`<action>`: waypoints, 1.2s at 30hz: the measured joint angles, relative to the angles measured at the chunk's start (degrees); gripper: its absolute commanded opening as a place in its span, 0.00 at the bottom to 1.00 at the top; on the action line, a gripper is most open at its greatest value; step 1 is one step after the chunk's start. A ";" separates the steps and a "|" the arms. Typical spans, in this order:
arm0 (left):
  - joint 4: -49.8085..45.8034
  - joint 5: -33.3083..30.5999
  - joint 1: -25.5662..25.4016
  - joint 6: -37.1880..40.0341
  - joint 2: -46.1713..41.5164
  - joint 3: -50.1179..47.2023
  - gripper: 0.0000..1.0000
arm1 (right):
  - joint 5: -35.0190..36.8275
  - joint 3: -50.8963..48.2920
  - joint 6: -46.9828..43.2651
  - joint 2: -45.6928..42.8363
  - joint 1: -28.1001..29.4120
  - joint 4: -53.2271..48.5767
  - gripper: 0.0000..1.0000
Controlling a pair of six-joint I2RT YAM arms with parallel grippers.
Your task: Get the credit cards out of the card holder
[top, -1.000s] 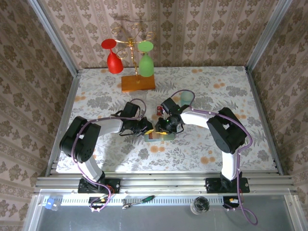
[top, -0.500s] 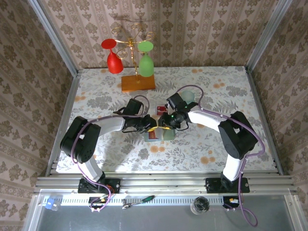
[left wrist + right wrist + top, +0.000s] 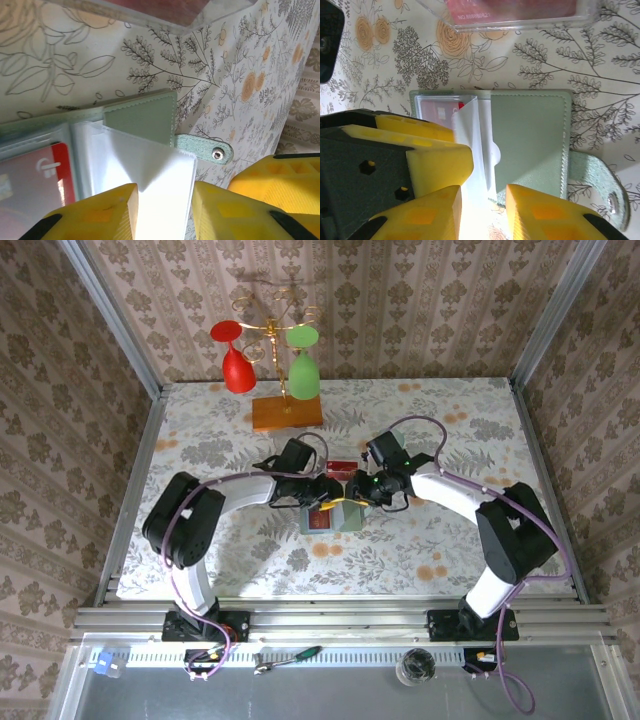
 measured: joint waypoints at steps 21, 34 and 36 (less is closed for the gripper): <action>0.02 0.28 1.57 0.02 0.37 -0.96 0.33 | -0.68 -0.79 0.50 0.22 0.09 1.36 0.31; 0.39 0.66 7.93 0.28 -8.26 -10.80 0.29 | -1.79 4.94 2.12 7.82 4.57 1.64 0.30; 0.42 0.66 8.90 0.31 -9.35 -12.31 0.29 | -2.14 5.75 2.38 9.22 5.14 1.86 0.30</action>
